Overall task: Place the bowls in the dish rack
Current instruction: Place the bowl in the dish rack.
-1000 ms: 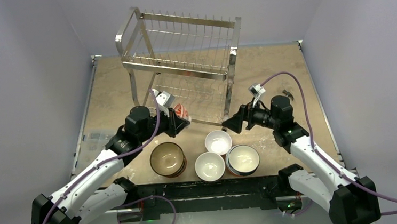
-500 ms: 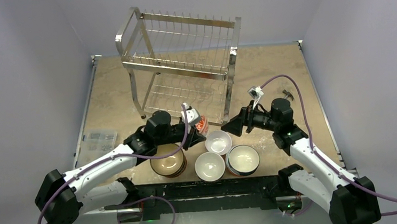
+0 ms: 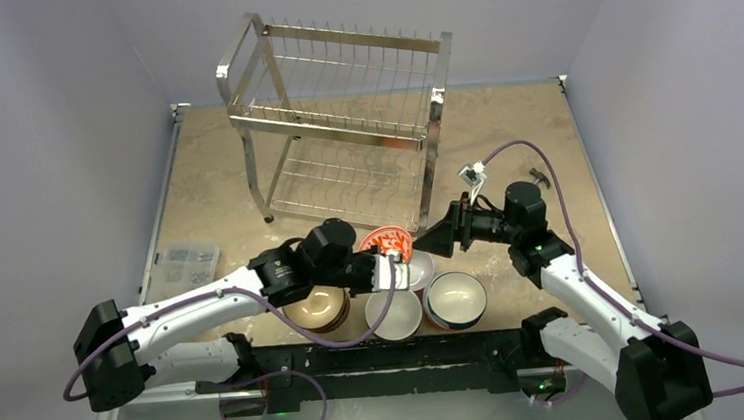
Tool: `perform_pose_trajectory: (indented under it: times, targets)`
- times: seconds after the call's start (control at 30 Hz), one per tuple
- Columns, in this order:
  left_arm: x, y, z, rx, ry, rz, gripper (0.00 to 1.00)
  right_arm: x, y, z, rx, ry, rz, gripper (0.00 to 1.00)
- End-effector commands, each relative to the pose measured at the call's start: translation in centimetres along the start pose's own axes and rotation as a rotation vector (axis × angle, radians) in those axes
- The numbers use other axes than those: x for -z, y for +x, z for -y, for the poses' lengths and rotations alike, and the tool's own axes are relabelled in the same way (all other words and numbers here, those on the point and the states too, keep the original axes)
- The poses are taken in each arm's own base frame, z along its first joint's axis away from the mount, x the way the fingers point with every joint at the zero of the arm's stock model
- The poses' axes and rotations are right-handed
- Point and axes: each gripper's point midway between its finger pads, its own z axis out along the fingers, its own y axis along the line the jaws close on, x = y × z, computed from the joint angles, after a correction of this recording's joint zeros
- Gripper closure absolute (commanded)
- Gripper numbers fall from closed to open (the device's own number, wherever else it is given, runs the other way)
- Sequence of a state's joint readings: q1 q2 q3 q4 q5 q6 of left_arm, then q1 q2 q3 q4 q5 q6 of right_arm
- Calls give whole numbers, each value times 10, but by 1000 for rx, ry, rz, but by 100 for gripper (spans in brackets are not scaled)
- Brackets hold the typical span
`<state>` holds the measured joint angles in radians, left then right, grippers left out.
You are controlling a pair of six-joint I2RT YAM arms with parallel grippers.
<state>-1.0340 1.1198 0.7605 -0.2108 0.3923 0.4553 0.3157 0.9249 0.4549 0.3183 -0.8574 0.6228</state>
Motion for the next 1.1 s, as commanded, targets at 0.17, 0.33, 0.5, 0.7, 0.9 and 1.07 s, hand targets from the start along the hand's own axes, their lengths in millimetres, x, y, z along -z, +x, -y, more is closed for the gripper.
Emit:
perform_pose_trajectory:
  times: [0.17, 0.33, 0.5, 0.7, 0.9, 1.07]
  targets:
    - [-22, -32, -20, -369, -112, -191, 100, -7, 11, 1, -48, 11, -63, 5]
    - [-28, -38, -18, -448, -164, -247, 100, -10, 21, 11, -84, 25, -79, 11]
    - [-30, -45, -15, -507, -204, -273, 100, -13, 23, 11, -104, 11, -96, 31]
    - [-30, -45, -17, -540, -249, -311, 100, -15, 24, 9, -86, 16, -119, 33]
    - [-30, -47, -20, -544, -292, -325, 100, -19, 23, 9, -40, 42, -131, 60]
    - [-26, -50, -25, -531, -334, -323, 98, -19, 17, 15, -8, 91, -117, 94]
